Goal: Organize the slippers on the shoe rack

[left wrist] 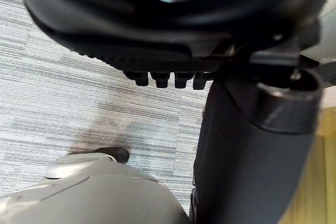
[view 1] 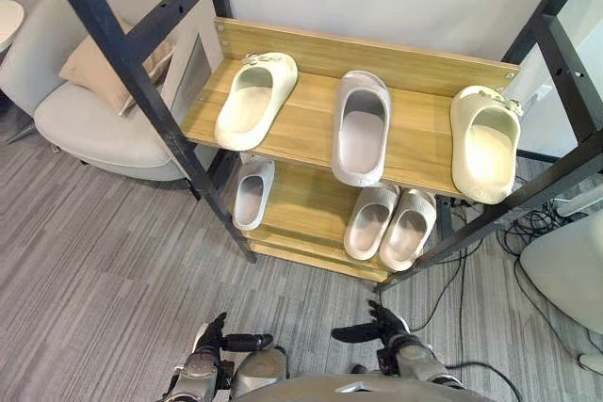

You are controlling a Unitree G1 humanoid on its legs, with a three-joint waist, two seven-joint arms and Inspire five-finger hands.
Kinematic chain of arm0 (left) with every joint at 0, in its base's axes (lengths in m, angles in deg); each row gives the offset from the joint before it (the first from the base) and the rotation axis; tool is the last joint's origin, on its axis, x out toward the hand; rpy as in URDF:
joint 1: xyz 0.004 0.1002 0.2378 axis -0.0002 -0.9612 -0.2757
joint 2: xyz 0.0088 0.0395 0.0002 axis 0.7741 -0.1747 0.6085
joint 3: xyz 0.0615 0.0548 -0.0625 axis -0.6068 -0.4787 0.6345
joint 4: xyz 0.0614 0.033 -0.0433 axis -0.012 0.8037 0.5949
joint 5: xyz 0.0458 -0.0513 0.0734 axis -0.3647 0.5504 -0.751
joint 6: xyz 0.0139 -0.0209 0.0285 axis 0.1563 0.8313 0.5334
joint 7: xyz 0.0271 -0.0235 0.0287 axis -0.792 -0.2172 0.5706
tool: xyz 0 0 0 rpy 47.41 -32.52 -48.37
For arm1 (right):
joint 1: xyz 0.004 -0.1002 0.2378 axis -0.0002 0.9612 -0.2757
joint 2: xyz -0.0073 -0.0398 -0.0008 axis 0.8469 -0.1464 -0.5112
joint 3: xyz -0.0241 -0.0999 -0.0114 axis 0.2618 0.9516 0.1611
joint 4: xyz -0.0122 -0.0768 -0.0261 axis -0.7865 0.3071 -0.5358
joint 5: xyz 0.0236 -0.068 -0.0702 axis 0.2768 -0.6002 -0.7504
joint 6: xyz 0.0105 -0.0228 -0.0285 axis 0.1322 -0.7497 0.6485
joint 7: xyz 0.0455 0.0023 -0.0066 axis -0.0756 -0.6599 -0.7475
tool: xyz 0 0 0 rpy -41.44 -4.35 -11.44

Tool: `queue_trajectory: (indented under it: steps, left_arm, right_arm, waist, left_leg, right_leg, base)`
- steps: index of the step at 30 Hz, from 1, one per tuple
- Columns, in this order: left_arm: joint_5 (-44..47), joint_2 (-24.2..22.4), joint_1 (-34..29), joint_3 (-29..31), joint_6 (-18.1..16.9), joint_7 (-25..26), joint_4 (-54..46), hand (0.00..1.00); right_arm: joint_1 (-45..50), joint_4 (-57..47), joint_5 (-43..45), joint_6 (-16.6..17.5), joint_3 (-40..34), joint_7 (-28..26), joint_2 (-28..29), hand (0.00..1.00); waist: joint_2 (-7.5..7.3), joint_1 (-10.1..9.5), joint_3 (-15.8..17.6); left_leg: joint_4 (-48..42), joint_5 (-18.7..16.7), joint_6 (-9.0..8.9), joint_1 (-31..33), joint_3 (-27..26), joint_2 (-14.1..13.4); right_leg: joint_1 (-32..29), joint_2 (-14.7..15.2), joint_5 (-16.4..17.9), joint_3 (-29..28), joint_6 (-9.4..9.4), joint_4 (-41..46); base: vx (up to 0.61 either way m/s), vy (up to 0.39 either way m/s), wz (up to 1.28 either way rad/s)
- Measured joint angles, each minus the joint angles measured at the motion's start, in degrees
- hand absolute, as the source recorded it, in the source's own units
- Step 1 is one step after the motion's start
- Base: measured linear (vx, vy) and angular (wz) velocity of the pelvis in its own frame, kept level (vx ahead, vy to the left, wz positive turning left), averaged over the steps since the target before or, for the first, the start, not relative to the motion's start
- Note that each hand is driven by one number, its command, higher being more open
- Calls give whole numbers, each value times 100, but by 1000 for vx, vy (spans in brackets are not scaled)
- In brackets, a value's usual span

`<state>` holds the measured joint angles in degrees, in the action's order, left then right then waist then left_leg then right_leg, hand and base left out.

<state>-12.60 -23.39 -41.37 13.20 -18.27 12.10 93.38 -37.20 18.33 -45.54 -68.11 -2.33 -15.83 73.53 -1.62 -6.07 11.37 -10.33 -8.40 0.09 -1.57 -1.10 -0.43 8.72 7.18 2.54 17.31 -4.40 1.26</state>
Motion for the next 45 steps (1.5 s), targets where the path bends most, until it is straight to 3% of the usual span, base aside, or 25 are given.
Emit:
queue_trajectory:
  steps: [3,5,12,16,22,26,30,34,45]
  left_arm:
    - [-81,11,-1,0,-45,51,-11,100]
    - [-82,11,-1,0,-51,85,-13,100]
    - [-200,83,-118,19,-133,334,-11,100]
    - [-221,152,-188,14,-167,372,-9,100]
    - [-239,163,-224,-48,-167,399,-5,100]
    - [-240,112,-301,-77,-170,395,-11,100]
    - [-244,49,-338,-160,-171,393,-27,100]
    - [-283,44,-399,-186,-174,377,-132,100]
    - [-285,41,-422,-228,-210,339,-149,100]
  right_arm:
    - [-320,-1081,86,57,1192,-372,4,100]
    - [-345,-1572,96,78,1476,-466,-4,100]
    - [-335,-4741,987,381,2471,-1077,-392,100]
    - [-346,-6388,1330,650,2312,-1103,-857,100]
    - [-613,-7791,1561,1224,461,-588,-1032,100]
    - [-829,-7845,1255,1531,-379,103,-1107,100]
    - [-848,-7723,595,1532,-721,611,-1293,100]
    - [-1120,-7138,188,1476,-924,874,-1318,100]
    - [-1718,-4910,-434,841,-1350,1302,-1561,100]
  waist:
    - [-49,-113,-27]
    - [-75,-153,-43]
    - [-271,-273,-170]
    - [-365,-220,-235]
    - [-332,-84,-267]
    - [-230,45,-327]
    - [-72,68,-352]
    - [-44,66,-364]
    - [-2,12,-322]
  left_leg:
    - [160,157,27,52,11,35]
    - [225,219,32,49,13,48]
    - [598,489,8,28,15,94]
    - [571,497,-3,22,-24,103]
    - [486,485,0,25,-94,135]
    - [431,465,48,23,-143,132]
    - [422,458,56,23,-143,122]
    - [423,459,56,14,-130,73]
    - [481,468,66,36,-51,127]
  right_leg:
    - [-89,16,-135,-9,-12,-99]
    - [-127,32,-156,-10,1,-104]
    - [-325,108,-258,-68,-18,-40]
    - [-367,123,-254,-160,-10,13]
    - [-366,121,-304,-237,-27,2]
    - [-359,109,-335,-313,-42,-46]
    - [-350,96,-341,-323,-43,-68]
    - [-331,47,-344,-322,-36,-85]
    - [-263,45,-403,-255,-47,-286]
  base:
    - [-135,3,1]
    - [-129,7,0]
    - [-121,10,-1]
    - [-46,18,-7]
    - [6,8,-6]
    - [19,1,-9]
    - [4,-1,-2]
    - [-9,-30,0]
    - [11,-3,3]
